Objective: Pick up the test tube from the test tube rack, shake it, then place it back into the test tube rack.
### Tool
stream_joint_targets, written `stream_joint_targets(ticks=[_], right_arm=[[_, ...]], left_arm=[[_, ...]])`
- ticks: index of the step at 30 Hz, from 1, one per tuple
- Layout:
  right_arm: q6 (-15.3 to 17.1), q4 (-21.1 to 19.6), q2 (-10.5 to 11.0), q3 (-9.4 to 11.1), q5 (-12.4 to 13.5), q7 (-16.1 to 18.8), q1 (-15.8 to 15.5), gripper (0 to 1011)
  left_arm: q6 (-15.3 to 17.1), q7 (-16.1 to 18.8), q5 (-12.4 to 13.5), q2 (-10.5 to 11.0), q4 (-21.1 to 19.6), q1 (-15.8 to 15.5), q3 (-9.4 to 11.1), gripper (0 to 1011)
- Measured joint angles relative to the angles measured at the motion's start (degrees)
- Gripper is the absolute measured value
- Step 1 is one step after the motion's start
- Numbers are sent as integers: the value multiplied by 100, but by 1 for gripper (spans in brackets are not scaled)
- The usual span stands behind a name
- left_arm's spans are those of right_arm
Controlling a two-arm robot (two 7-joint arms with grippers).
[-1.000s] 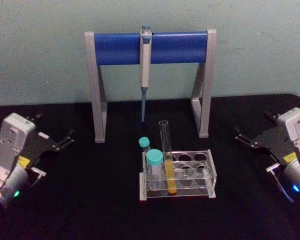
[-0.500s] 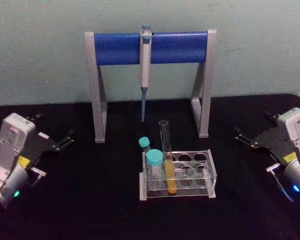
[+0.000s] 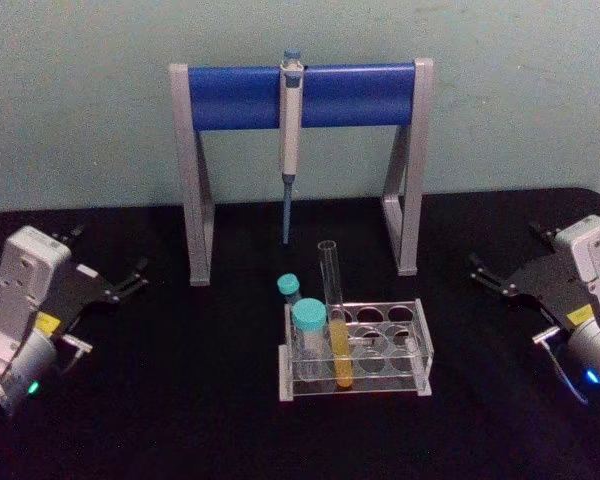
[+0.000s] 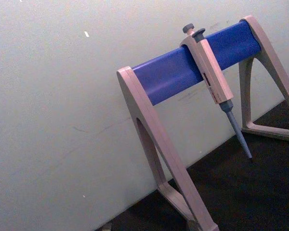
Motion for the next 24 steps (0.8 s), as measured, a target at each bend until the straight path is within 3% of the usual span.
stream_joint_targets(ticks=[24], right_arm=[[0, 0, 0, 0, 0, 0, 0, 1000]], left_arm=[[0, 0, 0, 0, 0, 0, 0, 1001]])
